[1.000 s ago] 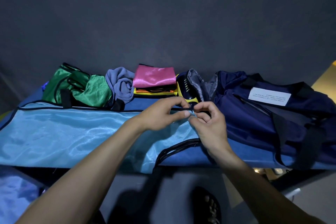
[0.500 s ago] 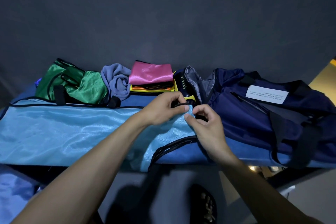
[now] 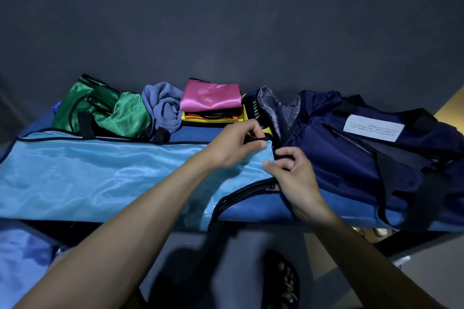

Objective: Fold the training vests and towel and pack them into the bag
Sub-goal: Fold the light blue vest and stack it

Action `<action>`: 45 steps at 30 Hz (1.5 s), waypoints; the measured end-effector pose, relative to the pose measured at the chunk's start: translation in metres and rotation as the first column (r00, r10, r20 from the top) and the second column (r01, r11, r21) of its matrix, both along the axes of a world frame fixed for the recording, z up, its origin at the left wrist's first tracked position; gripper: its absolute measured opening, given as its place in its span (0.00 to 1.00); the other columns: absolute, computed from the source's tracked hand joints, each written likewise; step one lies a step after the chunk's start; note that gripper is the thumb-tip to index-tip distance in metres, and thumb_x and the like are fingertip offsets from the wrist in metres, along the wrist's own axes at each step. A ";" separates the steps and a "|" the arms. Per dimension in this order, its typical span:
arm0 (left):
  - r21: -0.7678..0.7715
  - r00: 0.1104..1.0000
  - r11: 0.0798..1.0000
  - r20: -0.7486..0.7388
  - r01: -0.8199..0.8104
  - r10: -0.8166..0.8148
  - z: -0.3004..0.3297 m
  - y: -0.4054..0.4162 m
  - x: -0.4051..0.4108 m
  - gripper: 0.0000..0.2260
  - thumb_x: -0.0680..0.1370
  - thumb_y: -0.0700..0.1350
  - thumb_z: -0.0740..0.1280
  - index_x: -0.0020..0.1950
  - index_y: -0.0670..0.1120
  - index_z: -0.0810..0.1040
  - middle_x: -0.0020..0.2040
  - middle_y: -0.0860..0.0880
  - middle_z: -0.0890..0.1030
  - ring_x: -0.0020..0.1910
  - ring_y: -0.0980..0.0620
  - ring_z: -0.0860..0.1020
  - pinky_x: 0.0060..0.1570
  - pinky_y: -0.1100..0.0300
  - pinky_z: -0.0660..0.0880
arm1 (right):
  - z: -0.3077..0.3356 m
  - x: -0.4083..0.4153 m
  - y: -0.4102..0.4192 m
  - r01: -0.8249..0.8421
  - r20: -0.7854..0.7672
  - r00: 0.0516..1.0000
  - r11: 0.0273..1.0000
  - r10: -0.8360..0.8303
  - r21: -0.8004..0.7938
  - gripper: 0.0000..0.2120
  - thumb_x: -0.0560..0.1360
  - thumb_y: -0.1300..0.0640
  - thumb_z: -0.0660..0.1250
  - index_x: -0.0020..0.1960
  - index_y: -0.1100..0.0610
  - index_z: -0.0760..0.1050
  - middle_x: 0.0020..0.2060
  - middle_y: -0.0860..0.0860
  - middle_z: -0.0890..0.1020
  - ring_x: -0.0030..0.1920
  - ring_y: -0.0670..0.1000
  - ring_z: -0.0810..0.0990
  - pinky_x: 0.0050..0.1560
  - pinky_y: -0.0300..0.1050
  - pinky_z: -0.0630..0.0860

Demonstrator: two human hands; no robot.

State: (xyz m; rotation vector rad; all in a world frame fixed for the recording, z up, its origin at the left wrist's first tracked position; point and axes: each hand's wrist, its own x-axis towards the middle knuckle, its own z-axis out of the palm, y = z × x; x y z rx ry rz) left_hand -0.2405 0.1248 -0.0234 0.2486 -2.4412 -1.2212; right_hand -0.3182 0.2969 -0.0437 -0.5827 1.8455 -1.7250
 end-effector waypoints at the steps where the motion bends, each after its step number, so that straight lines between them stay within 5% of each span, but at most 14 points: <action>1: -0.020 1.000 1.000 -0.006 -0.011 0.011 -0.002 0.001 -0.003 0.06 0.79 0.46 0.73 0.47 0.50 0.77 0.43 0.54 0.81 0.44 0.51 0.78 0.46 0.50 0.75 | 0.001 0.000 0.000 -0.033 0.042 0.999 0.999 0.032 0.026 0.12 0.77 0.58 0.74 0.58 0.55 0.75 0.43 0.58 0.86 0.43 0.55 0.83 0.44 0.57 0.80; 6: -0.064 1.000 0.998 -0.001 0.004 -0.004 -0.010 0.008 -0.011 0.05 0.79 0.44 0.72 0.52 0.46 0.78 0.47 0.53 0.80 0.46 0.55 0.77 0.48 0.57 0.74 | 0.001 -0.001 -0.006 -0.128 0.094 0.989 0.983 0.116 0.129 0.08 0.82 0.53 0.68 0.53 0.57 0.81 0.41 0.55 0.85 0.41 0.51 0.81 0.35 0.43 0.78; 12: -0.398 0.993 0.909 -0.022 -0.119 0.120 0.002 -0.012 0.034 0.12 0.82 0.51 0.69 0.64 0.49 0.77 0.61 0.51 0.76 0.60 0.49 0.73 0.62 0.55 0.70 | 0.001 -0.007 -0.018 -0.045 0.102 0.994 0.980 0.025 0.195 0.07 0.81 0.56 0.67 0.47 0.57 0.81 0.35 0.52 0.82 0.33 0.50 0.79 0.27 0.41 0.75; 17: -0.537 0.962 0.818 0.042 -0.205 0.268 0.007 -0.043 0.118 0.07 0.81 0.51 0.68 0.55 0.50 0.81 0.54 0.52 0.77 0.53 0.48 0.77 0.54 0.49 0.76 | -0.005 -0.004 -0.023 -0.018 0.017 1.000 0.962 0.014 0.272 0.10 0.80 0.53 0.68 0.47 0.59 0.82 0.41 0.58 0.87 0.42 0.59 0.86 0.40 0.53 0.82; 21: -0.587 0.841 0.743 0.182 -0.323 0.509 0.005 -0.065 0.187 0.06 0.80 0.53 0.68 0.54 0.53 0.80 0.53 0.51 0.76 0.54 0.45 0.77 0.49 0.50 0.77 | 0.001 0.001 -0.025 0.049 -0.228 0.973 0.946 0.027 0.322 0.09 0.82 0.53 0.66 0.53 0.57 0.81 0.47 0.54 0.86 0.48 0.58 0.84 0.54 0.58 0.81; 24: -0.631 0.697 0.684 0.302 -0.364 0.650 -0.001 -0.078 0.228 0.16 0.80 0.60 0.65 0.64 0.55 0.79 0.62 0.49 0.75 0.60 0.41 0.74 0.57 0.46 0.75 | 0.010 0.002 -0.016 0.091 -0.384 0.922 0.930 0.057 0.356 0.07 0.83 0.55 0.63 0.53 0.57 0.78 0.44 0.55 0.84 0.42 0.59 0.83 0.44 0.53 0.80; 27: -0.624 0.591 0.719 0.468 -0.307 0.657 -0.010 -0.077 0.254 0.35 0.73 0.74 0.48 0.76 0.62 0.68 0.76 0.52 0.66 0.72 0.41 0.65 0.68 0.44 0.69 | 0.018 -0.004 0.004 0.092 -0.397 0.915 0.920 0.074 0.382 0.08 0.84 0.56 0.63 0.50 0.56 0.78 0.36 0.58 0.84 0.28 0.59 0.83 0.35 0.57 0.82; 30: -0.604 0.611 0.771 0.538 -0.201 0.581 -0.028 -0.060 0.254 0.50 0.64 0.82 0.31 0.81 0.64 0.55 0.83 0.53 0.53 0.80 0.42 0.53 0.78 0.42 0.54 | 0.025 -0.013 0.032 0.091 -0.388 0.917 0.897 0.094 0.432 0.09 0.84 0.56 0.64 0.48 0.57 0.80 0.36 0.61 0.84 0.27 0.59 0.81 0.31 0.53 0.81; 33: -0.588 0.655 0.795 0.543 -0.151 0.526 -0.041 -0.038 0.235 0.52 0.61 0.80 0.23 0.82 0.64 0.50 0.84 0.54 0.45 0.83 0.43 0.45 0.79 0.41 0.44 | 0.040 -0.023 0.059 0.142 -0.385 0.923 0.902 0.029 0.408 0.09 0.83 0.57 0.66 0.47 0.58 0.81 0.37 0.63 0.84 0.30 0.59 0.79 0.36 0.57 0.81; 37: -0.589 0.709 0.800 0.514 -0.119 0.483 -0.045 -0.015 0.202 0.43 0.70 0.76 0.29 0.82 0.63 0.48 0.84 0.54 0.45 0.82 0.42 0.45 0.78 0.41 0.40 | 0.065 -0.036 0.087 0.217 -0.328 0.939 0.921 -0.105 0.323 0.08 0.83 0.56 0.66 0.50 0.58 0.82 0.39 0.59 0.83 0.35 0.58 0.78 0.32 0.46 0.76; 41: -0.618 0.737 0.784 0.500 -0.065 0.455 -0.046 0.001 0.171 0.30 0.82 0.68 0.40 0.83 0.61 0.49 0.84 0.54 0.47 0.82 0.43 0.45 0.79 0.41 0.42 | 0.094 -0.046 0.104 0.309 -0.293 0.930 0.905 -0.222 0.293 0.07 0.82 0.55 0.67 0.49 0.58 0.81 0.40 0.56 0.83 0.38 0.59 0.80 0.34 0.46 0.77; 45: -0.647 0.794 0.761 0.443 -0.039 0.417 -0.040 0.008 0.151 0.33 0.79 0.68 0.38 0.82 0.58 0.56 0.84 0.53 0.53 0.80 0.44 0.53 0.75 0.45 0.53 | 0.110 -0.057 0.123 0.414 -0.265 0.901 0.865 -0.344 0.284 0.06 0.78 0.53 0.71 0.46 0.55 0.83 0.44 0.58 0.86 0.44 0.62 0.85 0.56 0.63 0.81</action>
